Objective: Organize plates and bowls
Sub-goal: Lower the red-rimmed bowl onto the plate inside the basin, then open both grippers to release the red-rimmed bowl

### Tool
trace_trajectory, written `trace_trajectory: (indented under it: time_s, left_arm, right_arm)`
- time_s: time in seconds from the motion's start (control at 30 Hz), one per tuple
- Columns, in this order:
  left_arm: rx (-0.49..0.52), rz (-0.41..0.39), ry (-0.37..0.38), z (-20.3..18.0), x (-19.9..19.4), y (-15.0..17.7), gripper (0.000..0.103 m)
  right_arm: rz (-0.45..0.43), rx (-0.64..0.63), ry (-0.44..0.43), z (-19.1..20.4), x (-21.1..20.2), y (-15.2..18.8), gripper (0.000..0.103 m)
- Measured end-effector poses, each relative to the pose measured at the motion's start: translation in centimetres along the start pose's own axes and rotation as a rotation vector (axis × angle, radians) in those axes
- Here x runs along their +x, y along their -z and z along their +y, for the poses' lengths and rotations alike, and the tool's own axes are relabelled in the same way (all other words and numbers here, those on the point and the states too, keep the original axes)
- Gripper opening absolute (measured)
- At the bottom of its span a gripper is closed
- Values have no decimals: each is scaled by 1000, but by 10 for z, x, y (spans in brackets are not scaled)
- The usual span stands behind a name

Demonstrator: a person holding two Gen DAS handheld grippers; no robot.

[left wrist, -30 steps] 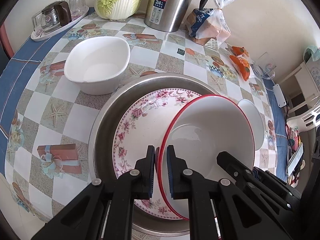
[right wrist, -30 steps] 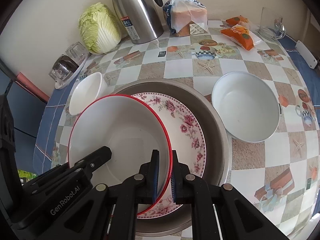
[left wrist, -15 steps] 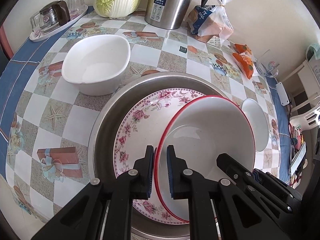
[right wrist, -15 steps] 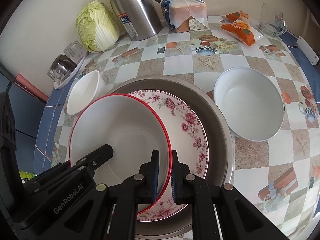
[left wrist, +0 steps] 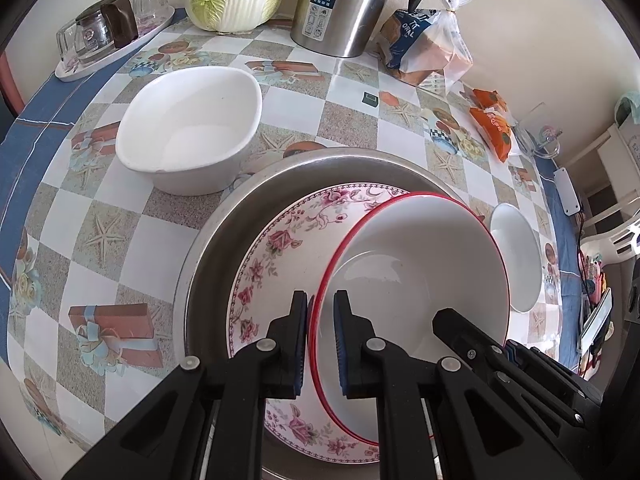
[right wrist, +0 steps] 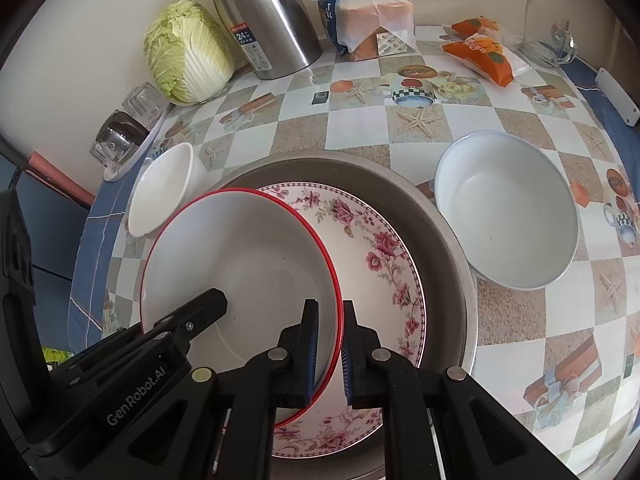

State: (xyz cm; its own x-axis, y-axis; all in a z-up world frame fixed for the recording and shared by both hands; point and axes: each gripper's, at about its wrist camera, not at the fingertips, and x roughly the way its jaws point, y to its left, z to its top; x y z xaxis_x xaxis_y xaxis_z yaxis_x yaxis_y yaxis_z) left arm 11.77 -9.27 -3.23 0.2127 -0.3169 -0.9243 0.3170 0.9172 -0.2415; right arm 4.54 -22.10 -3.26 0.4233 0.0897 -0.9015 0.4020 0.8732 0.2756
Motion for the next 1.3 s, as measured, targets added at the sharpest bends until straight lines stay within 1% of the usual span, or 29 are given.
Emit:
trace_trajectory:
  time_s: [0.2,0.37,0.53,0.6,0.73,0.8,0.87,0.9,0.97,1.0,1.03,1.07,1.13,1.23,1.3]
  left_arm:
    - [0,0,5,-1,3,-2,11]
    - [-36,16,36,6,5,-3,12]
    - [-41,10,40,7,3,-3,12]
    - [-42,9,42,7,3,-3,14]
    - [-44,8,47,6,1,-2,15]
    - [-42,3,49,5,-2,-2,17]
    - [-39,-7,61,5,-7,-3,26]
    - [-38,-17,56,5,-10,-3,27]
    - [-33,-35,46,6,-17,-4,35]
    - [-35,-45,45,7,-21,-4,37]
    - [-40,-54,47,9,-24,-4,42]
    - [-43,-62,50,11,-26,-4,46]
    - [-49,-75,52,13,-31,-4,50]
    - [-50,-89,38,14,-37,-4,54]
    - [-56,-100,27,17,-40,-4,65]
  right_arm:
    - [-1,11,-4,-2,2,-2,15]
    - [-1,16,-16,-3,4,-4,18]
    - [-7,9,-21,0,4,-3,21]
    - [-8,7,-18,1,5,-3,21]
    - [-5,11,-25,0,4,-3,22]
    - [-2,12,-27,0,3,-3,22]
    - [-4,9,-26,-1,1,-3,28]
    - [-8,9,-27,-2,0,-3,38]
    - [-21,6,-16,-3,-4,-4,46]
    - [-27,8,-17,-4,-7,-4,51]
    - [-32,11,-20,-5,-9,-4,56]
    - [-37,13,-20,-6,-11,-4,58]
    - [-43,10,-19,-6,-14,-5,61]
    - [-50,0,-16,-4,-17,-5,66]
    - [-55,-9,-13,-3,-19,-4,68]
